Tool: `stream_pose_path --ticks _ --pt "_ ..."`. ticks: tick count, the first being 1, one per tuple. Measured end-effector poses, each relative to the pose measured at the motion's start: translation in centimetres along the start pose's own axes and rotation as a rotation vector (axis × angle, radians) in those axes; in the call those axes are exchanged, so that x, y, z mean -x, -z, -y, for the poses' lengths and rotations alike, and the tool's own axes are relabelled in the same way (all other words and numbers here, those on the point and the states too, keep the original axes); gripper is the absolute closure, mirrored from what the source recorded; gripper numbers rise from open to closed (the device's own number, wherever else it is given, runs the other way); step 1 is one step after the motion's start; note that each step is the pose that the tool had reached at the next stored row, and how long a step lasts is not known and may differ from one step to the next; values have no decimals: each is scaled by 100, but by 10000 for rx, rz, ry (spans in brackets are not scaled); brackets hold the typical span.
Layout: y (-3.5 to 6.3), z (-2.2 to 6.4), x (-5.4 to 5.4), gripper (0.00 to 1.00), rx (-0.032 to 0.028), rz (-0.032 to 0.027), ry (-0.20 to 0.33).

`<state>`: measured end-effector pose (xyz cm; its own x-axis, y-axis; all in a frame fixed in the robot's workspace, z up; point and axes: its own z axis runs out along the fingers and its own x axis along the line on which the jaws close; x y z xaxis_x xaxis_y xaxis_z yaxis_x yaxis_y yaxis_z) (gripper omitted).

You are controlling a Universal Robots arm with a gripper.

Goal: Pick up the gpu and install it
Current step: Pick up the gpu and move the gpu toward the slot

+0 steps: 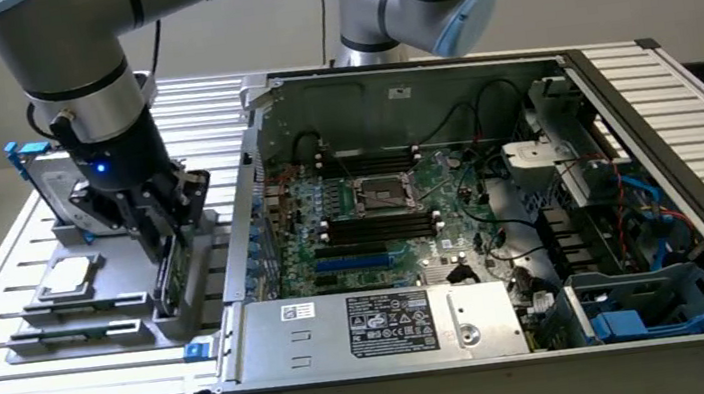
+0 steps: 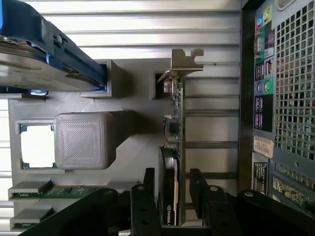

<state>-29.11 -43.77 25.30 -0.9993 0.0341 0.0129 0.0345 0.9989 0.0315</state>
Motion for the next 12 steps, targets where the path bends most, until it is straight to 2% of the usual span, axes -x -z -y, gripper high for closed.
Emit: stream_pose_path --ticks 4,6,12 --pt "-41 4 1 58 23 1 -411" --pt "-53 8 1 58 60 -15 -461" --pt "-82 29 2 58 244 -59 -464"
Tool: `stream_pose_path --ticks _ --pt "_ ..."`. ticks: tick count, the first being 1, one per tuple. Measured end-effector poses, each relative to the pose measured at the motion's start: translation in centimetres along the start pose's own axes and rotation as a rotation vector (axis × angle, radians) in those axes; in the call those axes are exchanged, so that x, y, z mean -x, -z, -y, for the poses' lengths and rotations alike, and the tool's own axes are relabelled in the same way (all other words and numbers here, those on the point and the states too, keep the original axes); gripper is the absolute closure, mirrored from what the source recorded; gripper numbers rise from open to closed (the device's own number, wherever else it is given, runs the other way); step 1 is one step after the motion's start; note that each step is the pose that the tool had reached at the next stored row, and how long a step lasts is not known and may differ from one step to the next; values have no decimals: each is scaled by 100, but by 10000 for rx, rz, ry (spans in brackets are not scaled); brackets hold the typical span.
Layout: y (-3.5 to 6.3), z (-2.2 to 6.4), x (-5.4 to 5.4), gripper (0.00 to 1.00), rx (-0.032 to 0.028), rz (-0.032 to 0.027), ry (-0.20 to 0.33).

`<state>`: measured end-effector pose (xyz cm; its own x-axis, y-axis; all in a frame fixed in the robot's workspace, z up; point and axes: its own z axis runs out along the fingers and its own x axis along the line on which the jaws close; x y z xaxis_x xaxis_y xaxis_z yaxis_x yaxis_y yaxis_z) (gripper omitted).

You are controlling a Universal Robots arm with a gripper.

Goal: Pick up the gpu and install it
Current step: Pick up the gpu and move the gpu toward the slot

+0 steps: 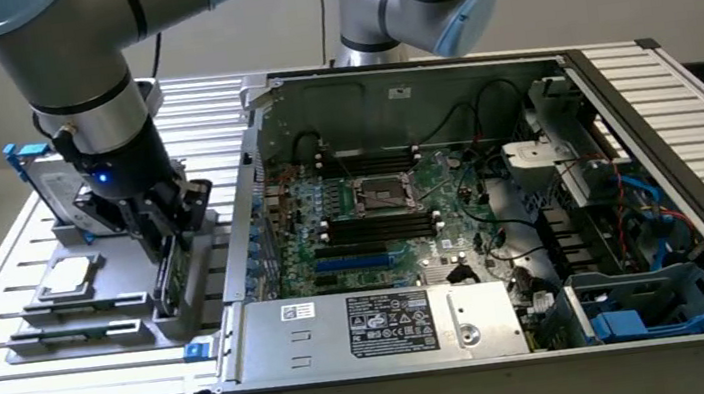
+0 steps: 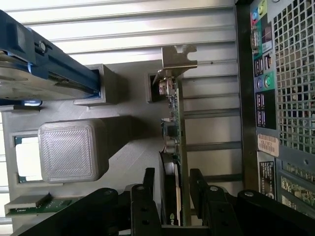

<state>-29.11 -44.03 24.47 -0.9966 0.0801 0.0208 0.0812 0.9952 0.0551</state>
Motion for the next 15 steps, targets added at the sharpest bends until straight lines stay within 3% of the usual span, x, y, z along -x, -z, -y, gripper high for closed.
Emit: stream_pose_path --ticks 15 --pt "-10 10 -10 58 12 -29 229"
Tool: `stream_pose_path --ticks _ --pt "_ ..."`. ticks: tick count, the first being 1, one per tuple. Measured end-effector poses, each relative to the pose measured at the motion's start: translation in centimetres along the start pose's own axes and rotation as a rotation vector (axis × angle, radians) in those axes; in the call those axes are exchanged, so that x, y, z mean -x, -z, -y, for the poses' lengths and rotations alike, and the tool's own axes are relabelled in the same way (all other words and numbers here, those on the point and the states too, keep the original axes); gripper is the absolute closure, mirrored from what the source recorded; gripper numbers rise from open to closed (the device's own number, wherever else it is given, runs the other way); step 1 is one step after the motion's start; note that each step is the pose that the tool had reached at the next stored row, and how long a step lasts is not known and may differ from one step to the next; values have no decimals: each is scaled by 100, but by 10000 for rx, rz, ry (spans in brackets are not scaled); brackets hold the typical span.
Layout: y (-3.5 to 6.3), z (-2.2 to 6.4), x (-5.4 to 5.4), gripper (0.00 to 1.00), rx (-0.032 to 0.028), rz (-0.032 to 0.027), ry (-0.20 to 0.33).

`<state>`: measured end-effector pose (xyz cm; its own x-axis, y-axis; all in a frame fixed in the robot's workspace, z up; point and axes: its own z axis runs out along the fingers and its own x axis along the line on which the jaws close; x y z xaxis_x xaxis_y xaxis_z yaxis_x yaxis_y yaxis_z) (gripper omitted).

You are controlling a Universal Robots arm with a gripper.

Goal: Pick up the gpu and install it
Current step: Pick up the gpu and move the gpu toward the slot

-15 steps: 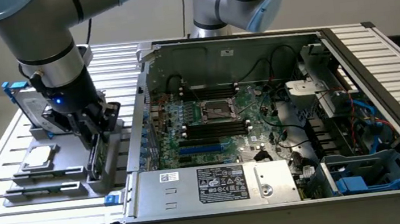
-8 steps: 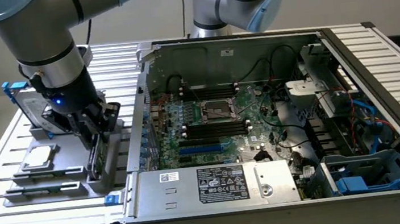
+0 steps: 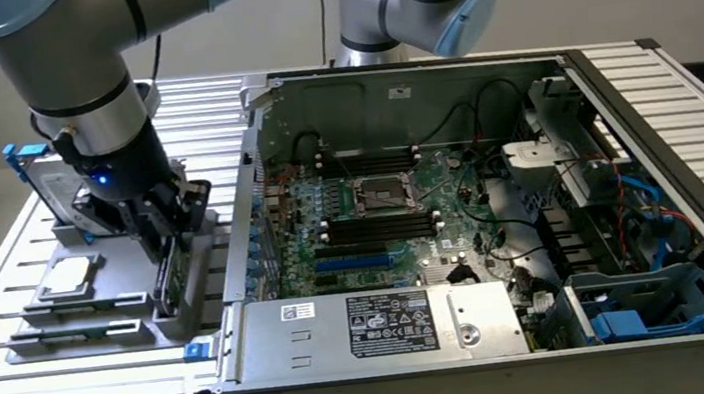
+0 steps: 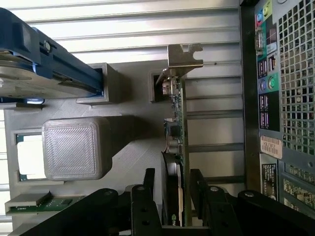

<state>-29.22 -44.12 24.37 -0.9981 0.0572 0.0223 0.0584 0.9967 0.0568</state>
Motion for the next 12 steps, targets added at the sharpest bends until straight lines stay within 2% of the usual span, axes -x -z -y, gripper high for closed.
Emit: stream_pose_path --ticks 12 --pt "-13 37 2 58 -6 -11 154"
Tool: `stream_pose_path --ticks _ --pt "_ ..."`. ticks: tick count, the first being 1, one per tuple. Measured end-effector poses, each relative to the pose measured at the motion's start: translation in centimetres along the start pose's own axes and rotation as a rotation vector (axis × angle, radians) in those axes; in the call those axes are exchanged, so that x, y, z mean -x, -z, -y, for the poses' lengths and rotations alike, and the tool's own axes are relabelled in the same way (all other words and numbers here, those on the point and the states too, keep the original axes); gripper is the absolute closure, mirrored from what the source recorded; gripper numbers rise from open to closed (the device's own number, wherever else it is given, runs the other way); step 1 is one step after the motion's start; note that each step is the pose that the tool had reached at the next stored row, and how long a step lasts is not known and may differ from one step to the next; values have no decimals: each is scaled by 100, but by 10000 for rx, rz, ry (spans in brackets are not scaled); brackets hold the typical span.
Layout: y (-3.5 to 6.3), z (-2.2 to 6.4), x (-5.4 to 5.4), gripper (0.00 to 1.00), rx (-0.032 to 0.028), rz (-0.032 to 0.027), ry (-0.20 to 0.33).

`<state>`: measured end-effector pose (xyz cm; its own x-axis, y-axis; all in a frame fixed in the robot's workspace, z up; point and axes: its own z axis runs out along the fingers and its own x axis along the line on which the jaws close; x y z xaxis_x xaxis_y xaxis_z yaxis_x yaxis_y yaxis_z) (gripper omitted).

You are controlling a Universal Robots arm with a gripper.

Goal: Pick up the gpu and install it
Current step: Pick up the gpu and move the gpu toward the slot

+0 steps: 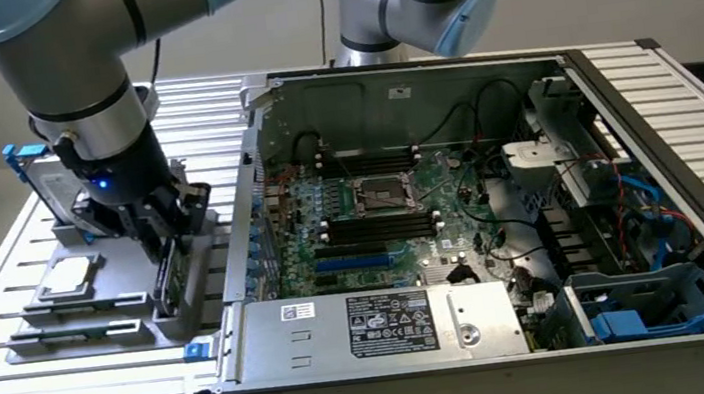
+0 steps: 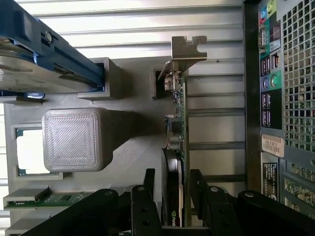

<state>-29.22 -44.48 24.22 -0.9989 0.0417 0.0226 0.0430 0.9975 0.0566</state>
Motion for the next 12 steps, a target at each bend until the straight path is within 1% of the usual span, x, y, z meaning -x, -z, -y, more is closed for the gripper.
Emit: stream_pose_path --ticks 6,8,9,10,11,12 --pt "-12 1 1 58 -1 -3 56" --pt "-13 1 1 60 -1 -4 62" --pt "-13 0 1 66 -1 -5 63" --pt "-13 0 0 66 -1 -7 63" --pt "-13 1 0 73 -1 -6 63" --pt "-13 1 0 73 -1 -6 63"
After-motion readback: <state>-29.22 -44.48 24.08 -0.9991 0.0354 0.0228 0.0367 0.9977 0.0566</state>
